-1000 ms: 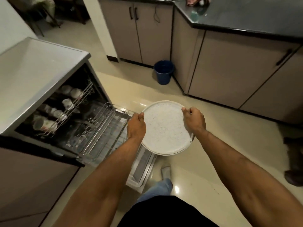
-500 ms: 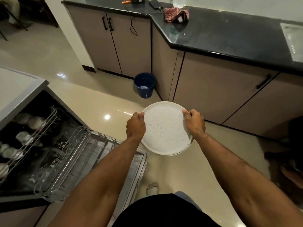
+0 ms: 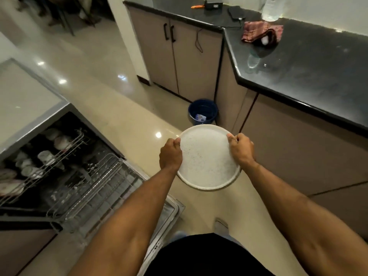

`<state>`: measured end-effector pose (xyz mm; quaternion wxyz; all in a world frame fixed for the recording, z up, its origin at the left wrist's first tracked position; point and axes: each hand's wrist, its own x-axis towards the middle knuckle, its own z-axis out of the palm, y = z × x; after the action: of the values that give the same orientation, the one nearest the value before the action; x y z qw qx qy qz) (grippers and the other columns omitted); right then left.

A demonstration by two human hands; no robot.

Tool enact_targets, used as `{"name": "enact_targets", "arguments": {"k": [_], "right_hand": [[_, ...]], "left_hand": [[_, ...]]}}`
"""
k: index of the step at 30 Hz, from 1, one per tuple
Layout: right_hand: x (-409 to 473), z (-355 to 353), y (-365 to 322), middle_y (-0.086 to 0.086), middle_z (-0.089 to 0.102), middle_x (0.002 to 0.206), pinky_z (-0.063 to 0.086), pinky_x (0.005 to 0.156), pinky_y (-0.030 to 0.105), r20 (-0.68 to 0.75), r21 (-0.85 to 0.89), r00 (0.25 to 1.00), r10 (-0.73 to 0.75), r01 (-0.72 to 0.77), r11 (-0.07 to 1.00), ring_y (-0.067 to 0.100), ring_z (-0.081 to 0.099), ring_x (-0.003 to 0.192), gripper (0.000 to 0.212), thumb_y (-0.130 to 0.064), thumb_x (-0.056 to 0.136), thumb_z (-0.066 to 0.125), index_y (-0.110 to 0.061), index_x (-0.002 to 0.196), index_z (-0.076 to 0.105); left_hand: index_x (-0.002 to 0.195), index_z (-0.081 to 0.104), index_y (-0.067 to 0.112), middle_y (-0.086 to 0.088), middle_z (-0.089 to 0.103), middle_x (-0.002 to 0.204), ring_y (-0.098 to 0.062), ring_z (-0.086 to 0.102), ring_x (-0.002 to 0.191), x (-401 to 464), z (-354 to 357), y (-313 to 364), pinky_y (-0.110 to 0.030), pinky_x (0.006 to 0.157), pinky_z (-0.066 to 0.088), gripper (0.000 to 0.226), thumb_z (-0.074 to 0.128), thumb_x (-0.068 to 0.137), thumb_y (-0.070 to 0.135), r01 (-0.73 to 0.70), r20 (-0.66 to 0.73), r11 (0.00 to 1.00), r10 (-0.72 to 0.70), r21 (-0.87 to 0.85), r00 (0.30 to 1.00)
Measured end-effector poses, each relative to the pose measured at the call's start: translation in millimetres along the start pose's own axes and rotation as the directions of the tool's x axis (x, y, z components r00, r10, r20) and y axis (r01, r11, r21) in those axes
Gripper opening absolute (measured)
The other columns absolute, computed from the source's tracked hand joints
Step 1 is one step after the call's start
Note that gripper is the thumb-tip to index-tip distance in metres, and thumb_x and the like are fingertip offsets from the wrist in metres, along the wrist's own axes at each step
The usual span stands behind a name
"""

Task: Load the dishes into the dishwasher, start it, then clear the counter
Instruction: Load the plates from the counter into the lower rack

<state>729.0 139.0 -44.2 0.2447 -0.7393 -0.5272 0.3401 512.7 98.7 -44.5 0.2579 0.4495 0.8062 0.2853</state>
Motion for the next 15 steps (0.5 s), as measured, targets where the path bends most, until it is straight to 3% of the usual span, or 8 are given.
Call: {"name": "enact_targets", "arguments": {"k": [6, 10, 15], "right_hand": [[67, 9, -34, 0.003, 0.061, 0.091, 0.044, 0.07, 0.036, 0.138, -0.109, 0.984, -0.112, 0.127, 0.986, 0.024, 0.057, 0.082, 0.041, -0.055, 0.098, 0.041, -0.018, 0.089, 0.056], [105, 34, -67, 0.003, 0.062, 0.097, 0.052, 0.08, 0.045, 0.231, -0.151, 0.963, -0.137, 0.175, 0.973, 0.025, 0.06, 0.087, 0.043, -0.058, 0.097, 0.038, -0.02, 0.097, 0.057], [151, 79, -120, 0.005, 0.06, 0.097, 0.046, 0.075, 0.038, 0.328, -0.205, 0.922, -0.205, 0.281, 0.937, 0.026, 0.057, 0.088, 0.046, -0.058, 0.098, 0.036, -0.016, 0.097, 0.056]], "left_hand": [[0.084, 0.049, 0.012, -0.008, 0.062, 0.087, -0.026, 0.052, 0.078, 31, 7, 12, -0.031, 0.064, 0.033, 0.037, 0.035, 0.104, 0.041, 0.145, -0.101, 0.988, -0.151, -0.059, 0.983], [0.087, 0.051, 0.012, -0.008, 0.063, 0.087, -0.027, 0.055, 0.08, 64, 3, 7, -0.031, 0.064, 0.035, 0.04, 0.035, 0.103, 0.045, 0.229, -0.159, 0.968, -0.242, -0.099, 0.957], [0.087, 0.049, 0.012, 0.0, 0.056, 0.079, -0.023, 0.053, 0.076, 117, -8, -8, -0.029, 0.062, 0.033, 0.038, 0.035, 0.103, 0.044, 0.322, -0.214, 0.93, -0.356, -0.179, 0.91]]}}
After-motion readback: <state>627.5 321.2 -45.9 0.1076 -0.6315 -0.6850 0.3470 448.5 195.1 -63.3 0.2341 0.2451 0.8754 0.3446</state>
